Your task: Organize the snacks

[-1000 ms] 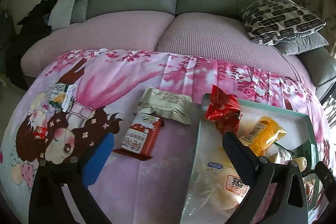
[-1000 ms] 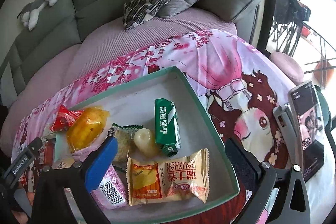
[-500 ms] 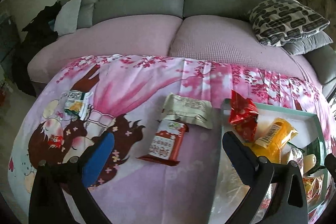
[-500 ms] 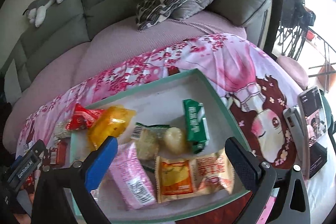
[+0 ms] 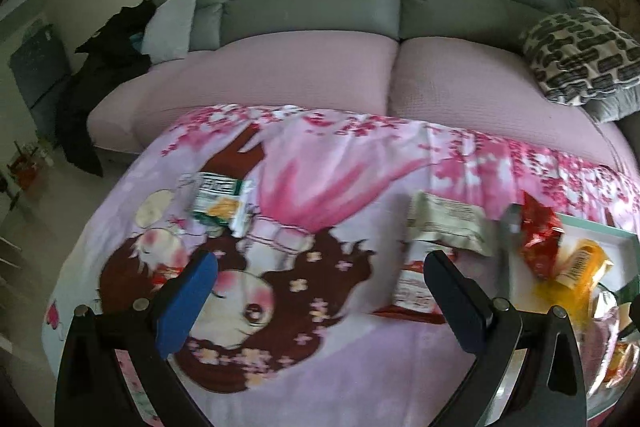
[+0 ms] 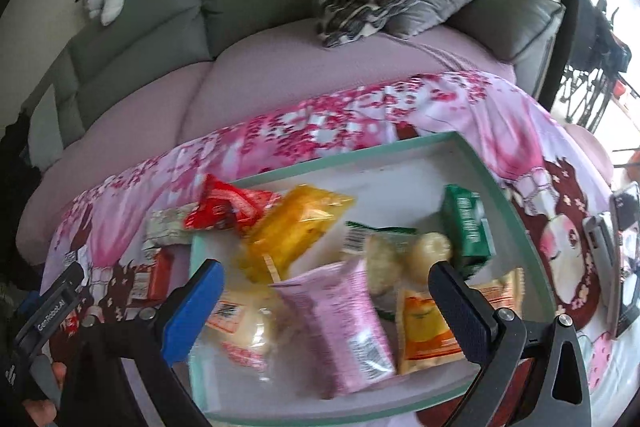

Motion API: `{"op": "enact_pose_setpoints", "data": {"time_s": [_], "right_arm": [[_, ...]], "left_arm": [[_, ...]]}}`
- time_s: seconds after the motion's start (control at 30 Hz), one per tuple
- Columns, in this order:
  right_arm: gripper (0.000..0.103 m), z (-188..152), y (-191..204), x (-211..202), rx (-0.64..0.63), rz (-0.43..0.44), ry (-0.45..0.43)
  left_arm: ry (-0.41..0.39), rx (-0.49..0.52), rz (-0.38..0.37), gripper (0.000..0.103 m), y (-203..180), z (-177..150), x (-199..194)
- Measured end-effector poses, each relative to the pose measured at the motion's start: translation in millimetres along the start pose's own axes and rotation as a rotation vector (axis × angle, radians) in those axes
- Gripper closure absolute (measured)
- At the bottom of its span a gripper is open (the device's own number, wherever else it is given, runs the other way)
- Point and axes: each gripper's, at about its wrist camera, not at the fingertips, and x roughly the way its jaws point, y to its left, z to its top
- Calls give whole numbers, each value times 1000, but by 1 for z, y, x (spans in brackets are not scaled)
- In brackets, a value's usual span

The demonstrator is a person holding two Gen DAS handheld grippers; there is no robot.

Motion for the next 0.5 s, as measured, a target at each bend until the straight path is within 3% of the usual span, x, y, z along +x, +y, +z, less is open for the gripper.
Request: {"op": "enact_pose_setpoints", "data": {"time_s": [0.27,0.5], "right_arm": [[0,-7,42,4,-82,50,8],[0,-16,78,17,-143,89,39]], "left_arm": [[17,-62,69,0,44,0,8],[40,-135,78,0,80,-3,18]]}}
